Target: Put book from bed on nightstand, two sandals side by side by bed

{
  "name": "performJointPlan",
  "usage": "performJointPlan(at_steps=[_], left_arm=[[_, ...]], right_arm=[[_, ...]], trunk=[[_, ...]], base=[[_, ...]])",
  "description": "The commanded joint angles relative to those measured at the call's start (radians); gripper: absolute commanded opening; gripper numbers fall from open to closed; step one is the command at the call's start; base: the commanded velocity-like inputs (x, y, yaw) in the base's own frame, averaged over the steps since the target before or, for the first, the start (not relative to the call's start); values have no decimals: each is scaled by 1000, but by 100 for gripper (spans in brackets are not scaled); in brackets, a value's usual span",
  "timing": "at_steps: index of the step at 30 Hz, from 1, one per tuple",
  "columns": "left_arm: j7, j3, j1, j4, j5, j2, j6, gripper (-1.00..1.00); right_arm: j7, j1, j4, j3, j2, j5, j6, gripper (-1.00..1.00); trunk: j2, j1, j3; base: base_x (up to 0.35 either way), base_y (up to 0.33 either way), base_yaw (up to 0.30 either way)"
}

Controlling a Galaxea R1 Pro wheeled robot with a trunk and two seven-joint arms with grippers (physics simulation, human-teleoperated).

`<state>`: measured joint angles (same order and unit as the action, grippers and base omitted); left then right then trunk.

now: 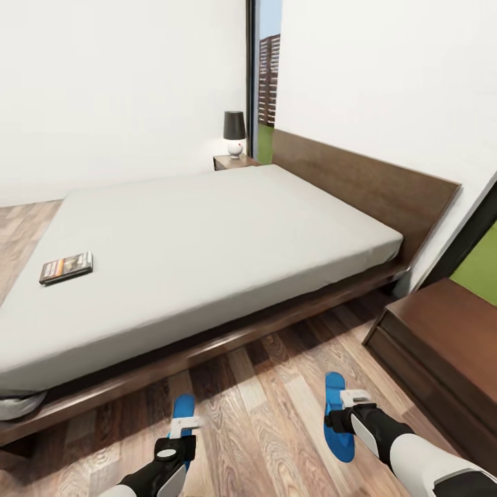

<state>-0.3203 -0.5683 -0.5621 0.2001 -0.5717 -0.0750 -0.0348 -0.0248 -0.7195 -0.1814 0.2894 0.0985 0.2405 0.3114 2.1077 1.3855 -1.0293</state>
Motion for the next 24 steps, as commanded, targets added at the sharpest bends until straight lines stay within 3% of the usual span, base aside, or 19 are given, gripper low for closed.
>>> performJointPlan(at_steps=[1, 17, 21, 24], left_arm=[[-5, -9, -1, -1, -10, 0, -4, -100], [-5, -7, -1, -1, -10, 0, -31, -100], [-5, -7, -1, -1, -23, 1, -31, -100], [-5, -6, -1, -1, -34, 3, -32, -100]], right_arm=[[-1, 0, -3, 8, 1, 9, 6, -100], [0, 0, -3, 8, 1, 10, 6, -100], [4, 0, 5, 4, -2, 14, -12, -100], [57, 0, 9, 1, -61, 19, -53, -100]], trunk=[[0, 0, -1], [0, 0, -1], [0, 0, -1], [0, 0, -1]], base=[[0, 0, 277], [0, 0, 277], [0, 0, 277], [0, 0, 277]])
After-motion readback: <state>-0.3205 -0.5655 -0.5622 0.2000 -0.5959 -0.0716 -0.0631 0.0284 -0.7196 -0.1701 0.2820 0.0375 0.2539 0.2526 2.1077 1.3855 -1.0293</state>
